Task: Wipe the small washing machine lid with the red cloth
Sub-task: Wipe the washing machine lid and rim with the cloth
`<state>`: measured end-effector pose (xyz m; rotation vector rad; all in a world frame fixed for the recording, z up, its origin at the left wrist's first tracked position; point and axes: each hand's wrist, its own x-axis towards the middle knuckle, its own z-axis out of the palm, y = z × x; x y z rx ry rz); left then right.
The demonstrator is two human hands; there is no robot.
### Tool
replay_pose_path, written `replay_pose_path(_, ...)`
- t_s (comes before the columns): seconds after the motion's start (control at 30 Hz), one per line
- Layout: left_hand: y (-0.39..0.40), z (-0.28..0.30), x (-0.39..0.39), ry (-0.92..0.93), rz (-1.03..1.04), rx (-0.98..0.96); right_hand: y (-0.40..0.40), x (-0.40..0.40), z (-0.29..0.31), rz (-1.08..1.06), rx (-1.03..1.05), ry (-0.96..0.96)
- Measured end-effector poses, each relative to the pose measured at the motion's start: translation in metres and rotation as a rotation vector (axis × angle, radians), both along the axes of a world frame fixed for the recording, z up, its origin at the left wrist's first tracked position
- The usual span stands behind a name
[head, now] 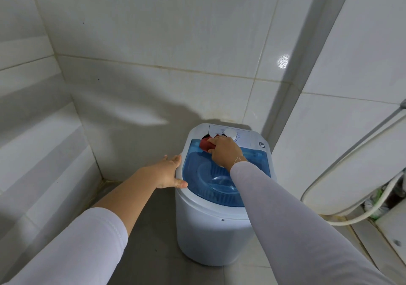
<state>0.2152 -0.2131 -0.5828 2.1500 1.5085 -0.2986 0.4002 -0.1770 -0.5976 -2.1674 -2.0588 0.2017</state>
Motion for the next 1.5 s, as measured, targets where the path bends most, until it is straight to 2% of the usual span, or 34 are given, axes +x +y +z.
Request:
replay_pose_path(0.87,0.003,-0.015,0.002,0.019,0.021,0.065,-0.055,0.090,-0.007,-0.299,0.116,0.089)
replay_pose_path(1.13,0.001,-0.015,0.002,-0.013,0.053,0.061,-0.061,0.099,0.013,-0.338,0.109,0.158)
replay_pose_path(1.3,0.000,-0.016,-0.001,-0.060,0.063,0.048,-0.042,0.063,0.032,-0.151,0.168,0.182)
replay_pose_path(1.5,0.002,-0.024,-0.006,-0.107,0.091,0.049,-0.017,0.000,0.027,0.162,0.047,0.053)
